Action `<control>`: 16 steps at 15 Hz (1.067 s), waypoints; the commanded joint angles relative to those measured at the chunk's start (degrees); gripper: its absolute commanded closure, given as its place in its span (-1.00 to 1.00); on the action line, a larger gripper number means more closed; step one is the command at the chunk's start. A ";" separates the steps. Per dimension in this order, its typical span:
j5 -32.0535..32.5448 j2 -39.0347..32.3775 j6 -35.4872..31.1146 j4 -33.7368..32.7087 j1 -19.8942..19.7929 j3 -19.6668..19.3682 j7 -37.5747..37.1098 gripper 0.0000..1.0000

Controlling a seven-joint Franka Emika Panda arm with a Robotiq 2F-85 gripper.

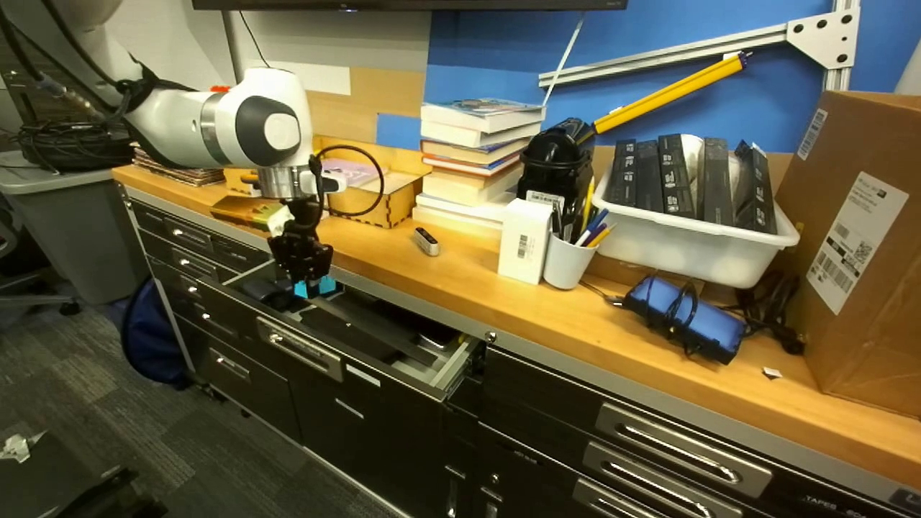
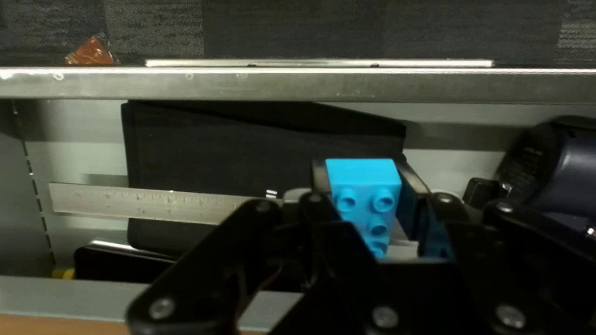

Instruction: Pick up the blue block, put it in the drawer and close the drawer.

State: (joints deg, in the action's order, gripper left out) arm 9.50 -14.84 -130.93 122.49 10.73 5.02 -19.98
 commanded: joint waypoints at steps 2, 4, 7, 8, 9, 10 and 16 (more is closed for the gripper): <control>-1.00 1.86 0.16 0.49 -0.27 -0.62 -0.56 -0.43; -3.43 4.11 1.25 2.16 -1.29 -0.45 1.11 -0.74; -4.72 8.01 4.30 5.90 -2.63 -0.99 2.15 -1.00; -4.84 9.11 5.92 7.15 -3.01 -1.19 2.18 -1.00; -4.91 10.10 6.89 8.49 -3.45 -1.41 2.01 -1.00; -4.85 10.92 7.57 9.83 -3.89 -1.63 1.60 -1.00; -3.46 10.08 5.03 15.23 -6.86 -3.98 -1.85 -1.00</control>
State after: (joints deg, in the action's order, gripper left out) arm 5.77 -5.08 -123.41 135.41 5.12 1.93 -20.11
